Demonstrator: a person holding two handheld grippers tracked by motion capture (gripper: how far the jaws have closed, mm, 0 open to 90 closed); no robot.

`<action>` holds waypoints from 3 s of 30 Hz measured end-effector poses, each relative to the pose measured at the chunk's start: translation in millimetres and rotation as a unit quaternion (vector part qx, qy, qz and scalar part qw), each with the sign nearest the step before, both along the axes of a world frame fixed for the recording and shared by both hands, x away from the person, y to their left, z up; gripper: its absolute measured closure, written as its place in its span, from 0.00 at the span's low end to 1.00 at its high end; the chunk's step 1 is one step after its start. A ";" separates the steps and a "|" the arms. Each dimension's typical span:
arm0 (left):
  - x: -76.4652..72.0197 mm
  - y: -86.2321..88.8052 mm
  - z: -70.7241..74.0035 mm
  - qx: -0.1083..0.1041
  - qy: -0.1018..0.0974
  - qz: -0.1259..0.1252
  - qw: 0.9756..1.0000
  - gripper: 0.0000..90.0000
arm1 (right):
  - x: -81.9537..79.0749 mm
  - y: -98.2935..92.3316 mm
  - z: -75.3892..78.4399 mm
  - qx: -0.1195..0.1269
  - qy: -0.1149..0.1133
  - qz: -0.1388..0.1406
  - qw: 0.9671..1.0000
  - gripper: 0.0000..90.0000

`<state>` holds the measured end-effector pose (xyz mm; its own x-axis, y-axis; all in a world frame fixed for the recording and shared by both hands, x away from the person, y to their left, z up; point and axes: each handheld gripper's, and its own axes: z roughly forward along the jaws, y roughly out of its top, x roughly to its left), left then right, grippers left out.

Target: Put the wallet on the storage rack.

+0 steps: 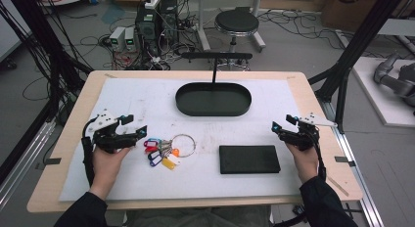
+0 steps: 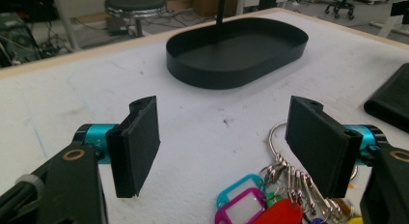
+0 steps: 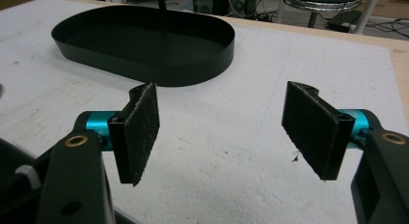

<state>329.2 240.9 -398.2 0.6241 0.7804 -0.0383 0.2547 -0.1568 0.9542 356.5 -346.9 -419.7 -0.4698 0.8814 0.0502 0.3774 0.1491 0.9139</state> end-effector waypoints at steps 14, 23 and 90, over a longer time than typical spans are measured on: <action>-22.1 0.8 -1.8 0.001 -0.009 -0.004 1.000 0.31 | -19.0 -2.4 8.7 0.029 0.019 0.034 0.999 0.24; -22.1 0.8 -9.0 0.008 -0.003 0.001 1.000 0.31 | -25.4 -13.2 2.0 0.029 0.043 0.078 0.996 0.38; -15.5 -133.1 -9.1 -0.001 0.045 -0.219 0.975 0.30 | -46.2 -7.3 8.8 0.023 0.019 0.204 0.978 0.87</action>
<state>313.8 107.7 -407.3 0.8916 0.4395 -0.1092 0.2460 -0.2674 0.9317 310.3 -354.2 -410.9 -0.7791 0.6171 0.1104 0.3296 0.2535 0.9095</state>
